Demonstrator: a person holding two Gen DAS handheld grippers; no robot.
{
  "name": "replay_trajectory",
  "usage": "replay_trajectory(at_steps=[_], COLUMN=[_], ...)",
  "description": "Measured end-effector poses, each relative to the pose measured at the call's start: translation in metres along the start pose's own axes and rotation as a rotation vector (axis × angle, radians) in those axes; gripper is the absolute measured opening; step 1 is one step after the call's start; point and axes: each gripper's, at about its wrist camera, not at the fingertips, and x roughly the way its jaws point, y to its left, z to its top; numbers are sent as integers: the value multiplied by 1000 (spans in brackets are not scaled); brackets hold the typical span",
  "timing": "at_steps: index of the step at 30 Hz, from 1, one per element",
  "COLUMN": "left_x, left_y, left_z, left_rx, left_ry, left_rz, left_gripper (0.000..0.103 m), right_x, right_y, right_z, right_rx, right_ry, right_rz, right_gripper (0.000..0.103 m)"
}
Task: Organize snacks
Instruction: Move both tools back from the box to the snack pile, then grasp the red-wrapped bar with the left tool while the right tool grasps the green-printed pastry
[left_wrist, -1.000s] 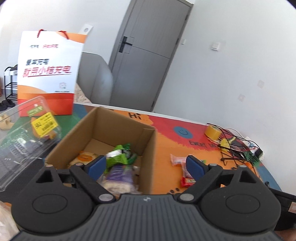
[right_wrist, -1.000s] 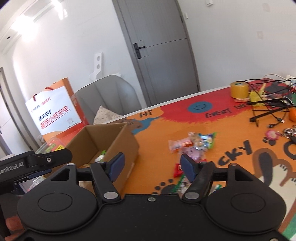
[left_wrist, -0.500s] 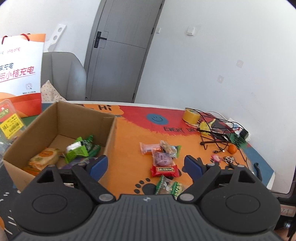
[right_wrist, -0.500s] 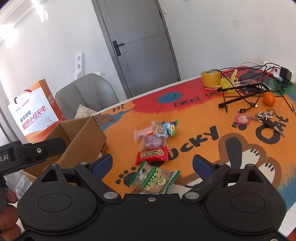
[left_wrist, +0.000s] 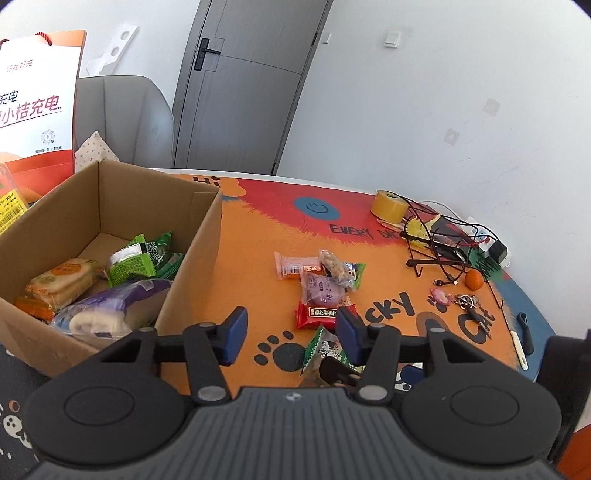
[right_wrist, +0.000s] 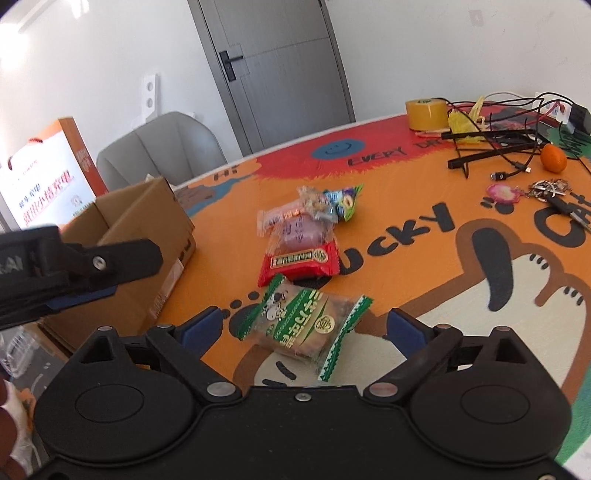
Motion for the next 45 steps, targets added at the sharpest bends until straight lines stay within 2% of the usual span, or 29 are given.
replay_trajectory(at_steps=[2,6,8,10,11,15,26,29,31,34,36,38,45], left_x=[1,2,1,1,1,4,36,48,57,69,77,85,105], left_y=[2,3,3,3,3,-1,-22,-27,-31,-37,-41,-43,-42], left_z=[-2,-3,-4,-6,-6,-11,-13,-13,-13,-12,-11,-9,-6], left_rx=[0,6,7,6,4,5,41,51,55,60,66,59,44], left_ry=[5,0,-5,-13,-14,-9,32,53,57,62,67,74,93], left_rz=[0,-1,-6,-7,-8,-20,0,10,26,48,45,62,95], left_gripper=[51,50,50,50,50,50,52,55,65,80,83,84,84], right_x=[5,15,17,17,16,12,1,1,1,1,0,0,17], right_y=[3,4,6,5,4,-10,-52,-64,-70,-76,-78,-78,-71], right_z=[-2,-4,-6,-6,-5,-5,0,3,5,6,6,8,12], right_rx=[-9,-7,-25,-39,-39,-13,49,64,75,88,105,106,75], right_ry=[-9,14,9,4,3,-3,-23,-30,-33,-42,-47,-57,-48], right_rz=[-36,-31,-48,-51,-58,-62,-131,-147,-156,-156,-144,-135,-165], right_gripper=[96,90,73,63,54,50,53,55,55,61,69,83,85])
